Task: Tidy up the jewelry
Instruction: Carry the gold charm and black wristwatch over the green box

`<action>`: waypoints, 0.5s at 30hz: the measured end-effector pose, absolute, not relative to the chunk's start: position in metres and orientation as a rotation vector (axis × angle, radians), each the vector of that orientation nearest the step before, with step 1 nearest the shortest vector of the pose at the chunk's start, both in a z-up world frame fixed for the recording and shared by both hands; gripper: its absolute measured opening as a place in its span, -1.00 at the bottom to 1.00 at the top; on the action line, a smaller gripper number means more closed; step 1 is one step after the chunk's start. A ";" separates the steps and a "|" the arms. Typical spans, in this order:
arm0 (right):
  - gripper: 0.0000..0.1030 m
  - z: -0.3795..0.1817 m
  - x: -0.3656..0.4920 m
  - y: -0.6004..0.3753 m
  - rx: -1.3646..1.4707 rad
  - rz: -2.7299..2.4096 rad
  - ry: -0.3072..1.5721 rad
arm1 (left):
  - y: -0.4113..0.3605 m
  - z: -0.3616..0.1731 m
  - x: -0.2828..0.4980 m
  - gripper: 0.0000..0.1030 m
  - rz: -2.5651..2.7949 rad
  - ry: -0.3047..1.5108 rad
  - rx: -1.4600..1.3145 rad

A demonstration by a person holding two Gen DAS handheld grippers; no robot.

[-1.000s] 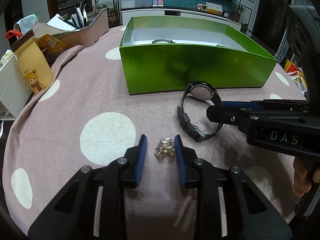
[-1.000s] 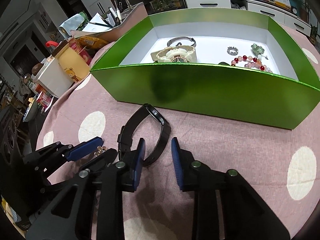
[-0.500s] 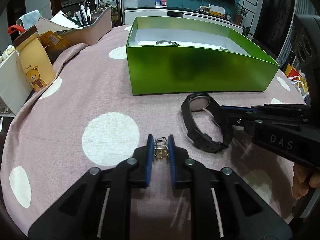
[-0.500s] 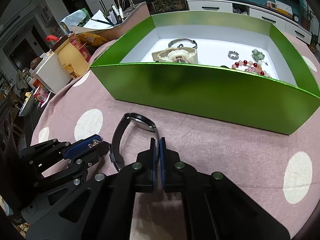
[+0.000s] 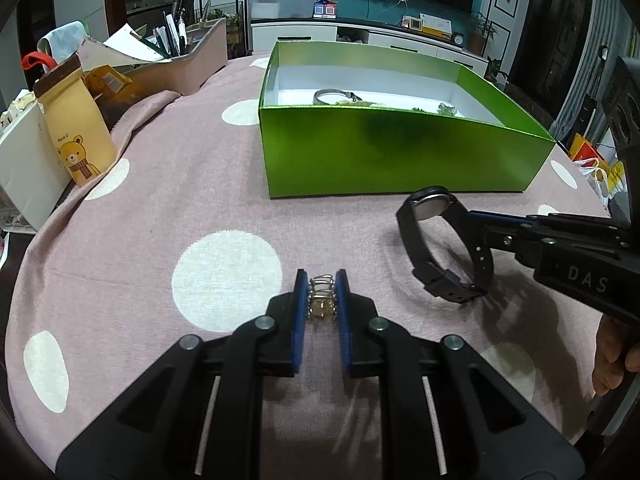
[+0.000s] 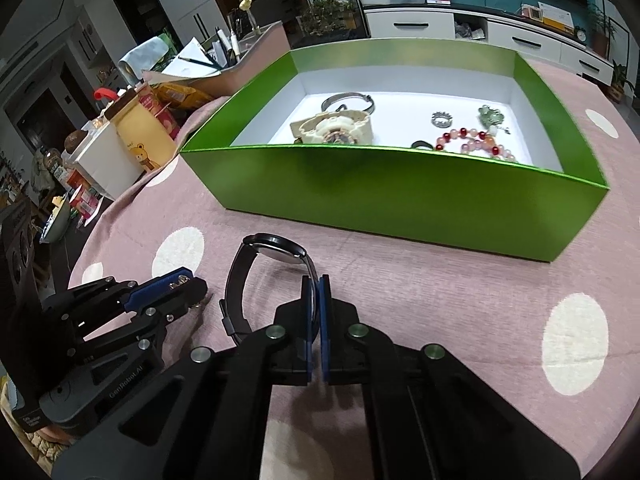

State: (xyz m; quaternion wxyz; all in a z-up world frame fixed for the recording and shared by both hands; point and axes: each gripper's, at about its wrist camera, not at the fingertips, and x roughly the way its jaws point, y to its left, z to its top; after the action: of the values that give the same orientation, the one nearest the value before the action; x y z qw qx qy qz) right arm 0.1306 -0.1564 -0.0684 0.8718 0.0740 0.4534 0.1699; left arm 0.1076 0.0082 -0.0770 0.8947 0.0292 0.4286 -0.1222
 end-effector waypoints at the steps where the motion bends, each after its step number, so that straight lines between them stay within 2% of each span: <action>1: -0.95 -0.067 0.129 -0.159 0.158 0.352 0.944 | 0.008 -0.076 0.107 -0.74 -0.253 0.887 0.061; 15: -0.95 -0.042 0.110 -0.201 0.244 0.300 0.866 | 0.000 -0.051 0.099 -0.74 -0.255 0.838 0.087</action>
State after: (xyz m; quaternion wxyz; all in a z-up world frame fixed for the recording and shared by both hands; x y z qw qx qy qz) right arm 0.1098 -0.2008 -0.0419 0.8897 0.1175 0.4169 0.1443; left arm 0.0992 -0.0003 -0.0507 0.9047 0.0419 0.4056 -0.1235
